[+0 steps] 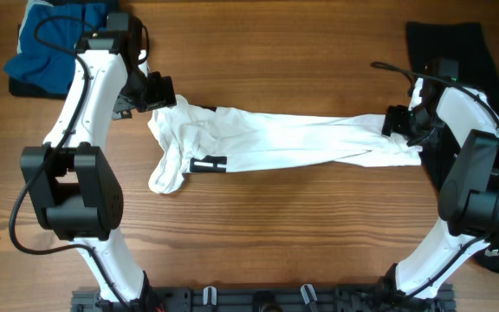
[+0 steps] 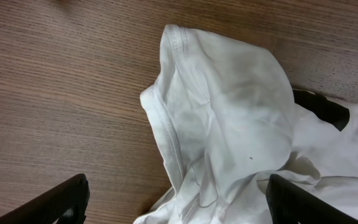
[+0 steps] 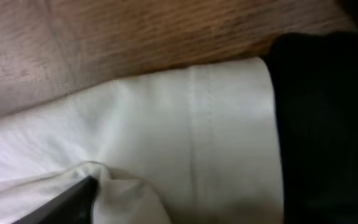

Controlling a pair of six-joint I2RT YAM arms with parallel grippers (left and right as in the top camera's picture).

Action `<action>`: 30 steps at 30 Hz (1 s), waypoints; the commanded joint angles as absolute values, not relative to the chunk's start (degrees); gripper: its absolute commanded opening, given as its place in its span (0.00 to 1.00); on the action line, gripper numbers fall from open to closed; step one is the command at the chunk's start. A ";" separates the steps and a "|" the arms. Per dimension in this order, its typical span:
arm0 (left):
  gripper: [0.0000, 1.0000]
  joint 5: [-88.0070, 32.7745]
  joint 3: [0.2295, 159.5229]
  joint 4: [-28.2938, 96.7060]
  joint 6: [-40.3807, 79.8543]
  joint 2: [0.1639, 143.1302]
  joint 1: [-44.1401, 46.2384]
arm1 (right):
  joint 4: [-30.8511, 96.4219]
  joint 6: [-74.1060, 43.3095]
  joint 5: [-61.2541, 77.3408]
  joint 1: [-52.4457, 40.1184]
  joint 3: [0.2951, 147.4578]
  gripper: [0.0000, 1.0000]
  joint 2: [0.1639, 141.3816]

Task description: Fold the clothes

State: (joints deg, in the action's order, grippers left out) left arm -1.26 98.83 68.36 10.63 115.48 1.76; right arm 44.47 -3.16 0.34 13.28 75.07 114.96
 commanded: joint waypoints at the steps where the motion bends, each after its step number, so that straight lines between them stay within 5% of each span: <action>1: 0.91 -1.91 98.56 68.62 11.16 114.43 1.74 | 42.61 -3.01 10.46 13.19 71.13 0.37 119.66; 3: 0.91 -1.91 98.56 68.69 11.16 114.43 1.74 | 42.68 -3.14 13.30 13.21 71.20 0.10 119.61; 4: 0.91 -1.89 98.56 68.69 11.16 114.43 1.74 | 42.74 -3.22 14.09 13.34 71.33 0.04 119.59; 12: 0.90 -1.67 98.56 68.55 11.14 114.43 1.67 | 49.41 -2.52 17.63 16.58 76.84 0.08 116.31; 16: 0.90 -1.67 98.56 68.58 11.14 114.43 1.69 | 49.45 -2.52 17.63 16.58 76.82 0.22 115.15; 23: 0.90 -1.67 98.56 68.60 11.16 114.43 1.69 | 48.49 -2.35 17.26 16.60 77.03 0.04 114.69; 30: 0.90 0.51 98.56 68.14 11.14 114.43 0.25 | 52.25 -2.57 14.83 16.99 80.05 0.04 105.34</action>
